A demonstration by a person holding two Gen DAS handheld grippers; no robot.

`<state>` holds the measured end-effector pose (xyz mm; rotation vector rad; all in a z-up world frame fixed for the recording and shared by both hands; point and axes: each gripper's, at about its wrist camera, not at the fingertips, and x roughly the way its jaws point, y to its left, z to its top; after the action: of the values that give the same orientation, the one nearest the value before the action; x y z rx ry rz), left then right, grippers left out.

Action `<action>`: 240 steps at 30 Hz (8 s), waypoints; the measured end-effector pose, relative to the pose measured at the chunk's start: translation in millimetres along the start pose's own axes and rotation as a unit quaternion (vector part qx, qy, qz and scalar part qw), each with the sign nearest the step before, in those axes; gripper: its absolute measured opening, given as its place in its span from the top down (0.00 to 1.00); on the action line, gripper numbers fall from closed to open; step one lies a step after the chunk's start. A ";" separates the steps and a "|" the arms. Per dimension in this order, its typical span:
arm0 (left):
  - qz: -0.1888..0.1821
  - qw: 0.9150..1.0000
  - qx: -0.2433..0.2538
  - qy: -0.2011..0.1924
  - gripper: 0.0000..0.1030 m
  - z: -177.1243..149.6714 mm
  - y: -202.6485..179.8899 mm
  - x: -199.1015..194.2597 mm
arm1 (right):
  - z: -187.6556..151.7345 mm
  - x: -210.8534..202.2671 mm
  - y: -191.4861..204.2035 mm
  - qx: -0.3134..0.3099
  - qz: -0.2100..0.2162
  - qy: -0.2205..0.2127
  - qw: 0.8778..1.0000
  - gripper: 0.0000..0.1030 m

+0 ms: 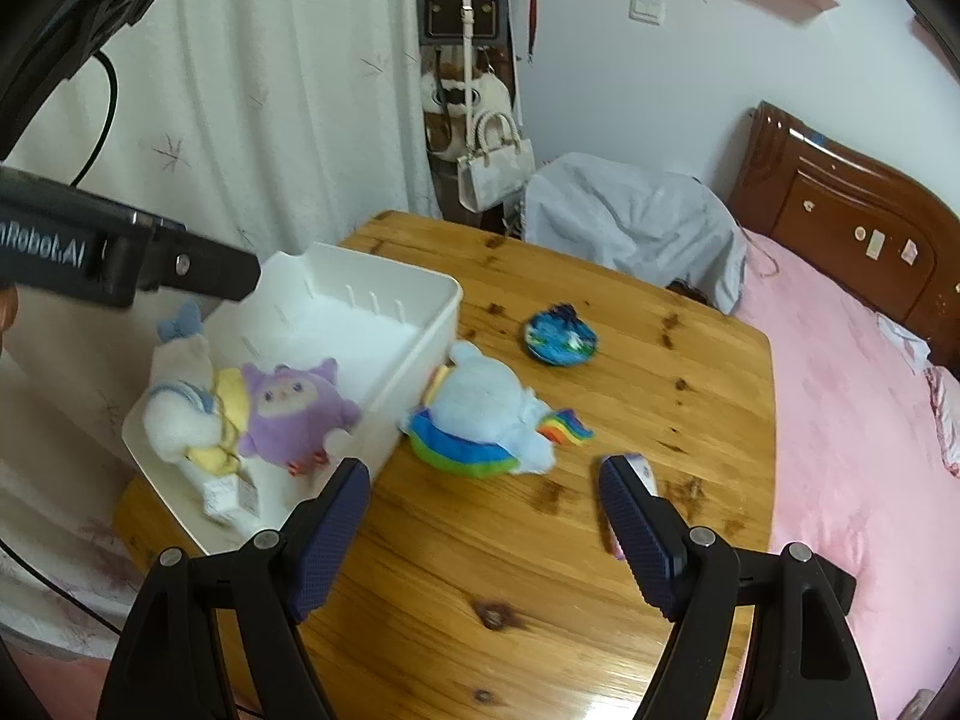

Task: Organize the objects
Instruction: 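Withdraw both open grippers toward the light-blue rainbow plush and pink tissue pack, then grasp the light-blue rainbow plush with the left gripper while the right gripper grasps the pink tissue pack, then carry the rainbow plush in the left gripper while the right gripper carries the tissue pack over the tray, then open the left gripper to drop the rainbow plush while the right gripper drops the tissue pack into the tray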

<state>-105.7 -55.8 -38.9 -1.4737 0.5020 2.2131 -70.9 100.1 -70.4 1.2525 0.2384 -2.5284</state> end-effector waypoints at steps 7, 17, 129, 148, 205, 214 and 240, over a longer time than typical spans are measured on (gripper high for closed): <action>0.002 1.000 -0.008 0.023 0.24 10.4 -29.2 21.7 | -19.2 10.4 -33.3 -0.001 -0.005 0.026 1.000 0.23; -0.005 0.996 -0.058 0.061 0.24 24.7 -57.1 61.9 | -39.2 34.0 -75.0 0.006 -0.007 0.053 0.999 0.23; -0.055 0.946 -0.274 0.166 0.21 12.8 -54.8 201.7 | -83.5 109.3 -116.8 0.151 0.078 0.059 0.984 0.57; -0.057 0.983 -0.124 0.126 0.21 16.9 -62.9 120.0 | -83.2 18.2 -94.6 0.163 0.042 0.013 0.986 0.57; 0.001 1.000 0.013 0.020 0.19 6.3 115.2 53.9 | -22.2 4.5 119.8 0.104 0.097 -0.061 0.988 0.57; -0.012 1.000 0.006 0.004 0.18 3.2 124.5 52.1 | -17.9 11.0 130.0 0.087 0.089 -0.032 0.992 0.54; -0.061 0.997 -0.034 -0.042 0.18 -49.3 150.6 28.0 | 26.9 -0.1 55.2 0.129 0.024 0.067 0.989 0.22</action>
<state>-158.3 -203.7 -74.2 -1.3985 0.3027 2.2042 -71.9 40.7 -54.7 1.5058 -0.0928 -2.4962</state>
